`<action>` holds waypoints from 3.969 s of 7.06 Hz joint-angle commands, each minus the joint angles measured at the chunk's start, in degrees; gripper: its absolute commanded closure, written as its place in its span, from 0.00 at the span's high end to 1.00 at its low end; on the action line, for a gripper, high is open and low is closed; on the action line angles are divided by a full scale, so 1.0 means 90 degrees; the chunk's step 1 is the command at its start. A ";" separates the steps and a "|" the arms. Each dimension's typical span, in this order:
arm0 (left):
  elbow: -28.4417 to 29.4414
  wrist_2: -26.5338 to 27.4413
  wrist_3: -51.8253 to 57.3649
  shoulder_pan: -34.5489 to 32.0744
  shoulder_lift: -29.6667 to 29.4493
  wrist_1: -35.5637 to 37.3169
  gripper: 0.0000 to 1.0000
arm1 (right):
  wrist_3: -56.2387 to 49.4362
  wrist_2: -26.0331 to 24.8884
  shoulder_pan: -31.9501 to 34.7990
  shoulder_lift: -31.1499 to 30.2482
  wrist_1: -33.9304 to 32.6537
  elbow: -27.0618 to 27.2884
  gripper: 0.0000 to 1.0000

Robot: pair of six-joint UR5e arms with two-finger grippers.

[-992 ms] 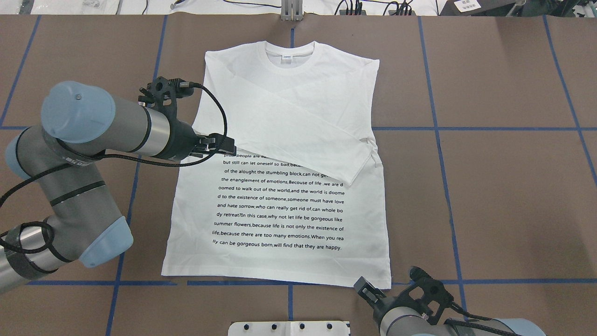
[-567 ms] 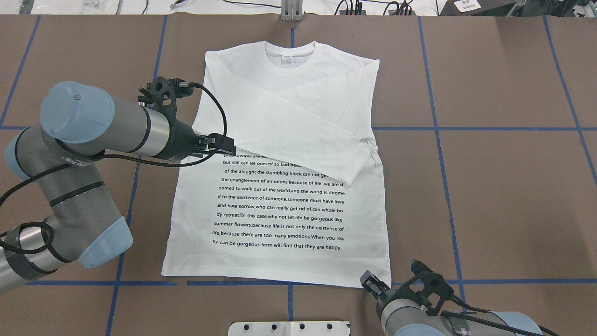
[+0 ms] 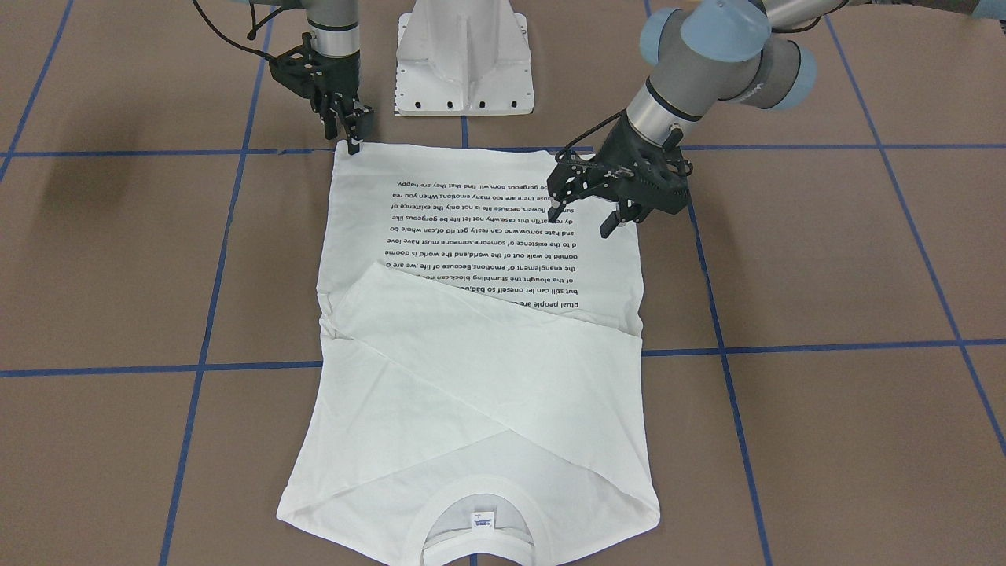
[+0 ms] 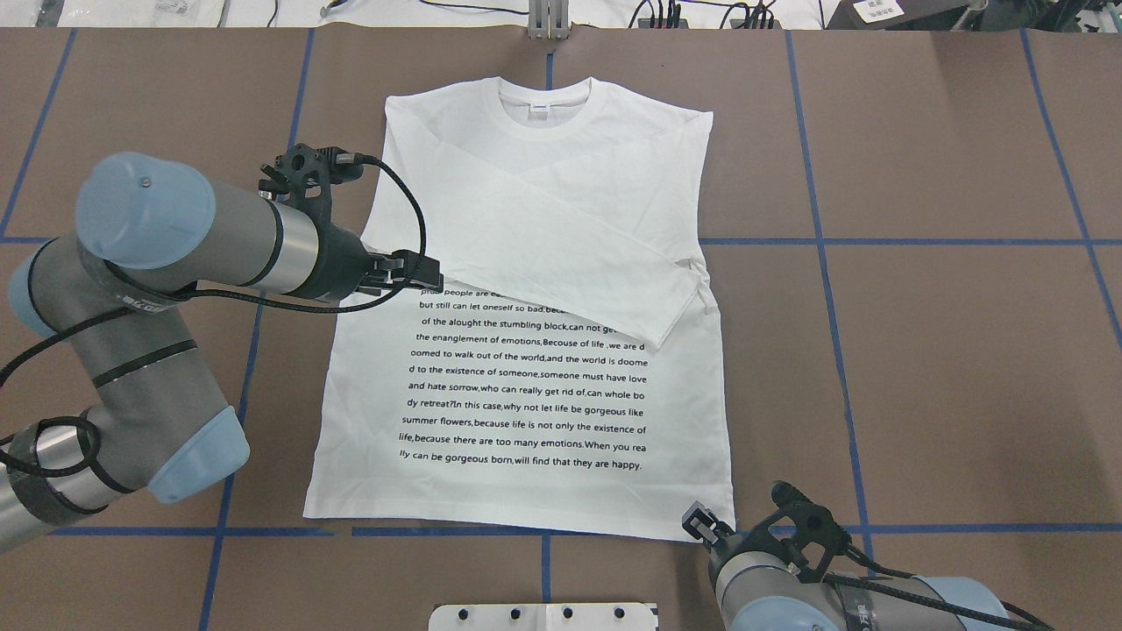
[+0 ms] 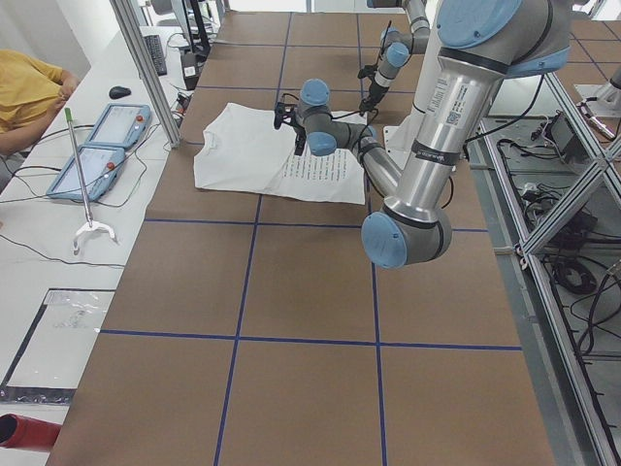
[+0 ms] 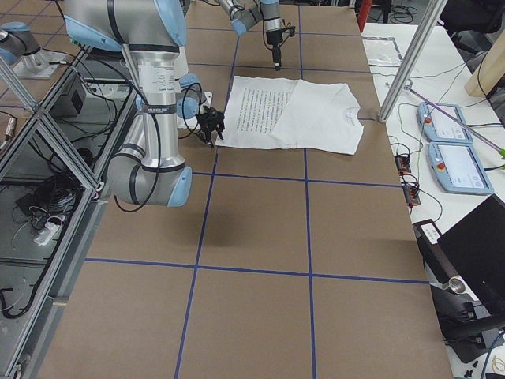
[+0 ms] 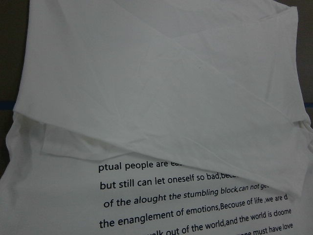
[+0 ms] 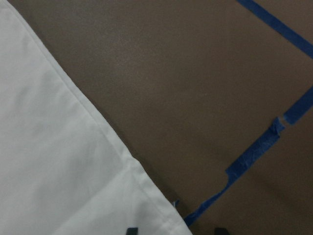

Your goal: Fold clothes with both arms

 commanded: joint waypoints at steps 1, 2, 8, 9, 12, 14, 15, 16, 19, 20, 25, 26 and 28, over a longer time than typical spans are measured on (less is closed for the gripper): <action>0.0008 0.0009 0.0000 0.0008 0.0013 0.0000 0.90 | 0.0001 0.0023 0.0027 0.0005 0.0000 0.0050 0.00; -0.0011 0.0009 0.0000 0.0008 0.0168 -0.0039 0.90 | -0.0009 0.0139 0.0056 0.0015 0.0010 0.0079 0.00; -0.1561 0.1518 -0.2209 0.1868 0.1950 0.0996 0.89 | -0.0048 0.0560 0.0418 0.0005 0.0019 0.0392 0.00; -0.1593 0.1919 -0.2884 0.2492 0.2295 0.0986 0.87 | -0.0048 0.0561 0.0389 0.0015 0.0019 0.0411 0.00; -0.1467 0.1952 -0.3330 0.2811 0.2474 0.0977 0.81 | -0.0048 0.0561 0.0262 0.0005 0.0039 0.0402 0.00; -0.1379 0.1952 -0.3321 0.2840 0.2435 0.0977 0.76 | -0.0048 0.0551 0.0291 0.0005 0.0029 0.0421 0.00; -0.1330 0.1933 -0.3330 0.2840 0.2406 0.0967 0.70 | -0.0048 0.0541 0.0300 0.0005 0.0020 0.0421 0.00; -0.1310 0.1932 -0.3330 0.2840 0.2328 0.0976 0.66 | -0.0048 0.0531 0.0301 -0.0004 0.0019 0.0421 0.00; -0.1290 0.1962 -0.3320 0.2850 0.2396 0.0996 0.44 | -0.0048 0.0531 0.0330 -0.0004 0.0010 0.0431 0.00; -0.1281 0.1952 -0.3320 0.2850 0.2406 0.1006 0.44 | -0.0048 0.0522 0.0330 -0.0004 0.0010 0.0421 0.00; -0.1368 0.1884 -0.3320 0.2830 0.2416 0.1045 0.00 | -0.0048 0.0521 0.0349 -0.0014 0.0000 0.0460 0.00; -0.1446 0.1835 -0.3320 0.2840 0.2348 0.1045 0.00 | -0.0058 0.0521 0.0369 -0.0024 0.0000 0.0499 0.00; -0.1863 0.1543 -0.3359 0.2860 0.2298 0.1045 0.00 | -0.0048 0.0521 0.0204 -0.0092 -0.0194 0.0703 0.00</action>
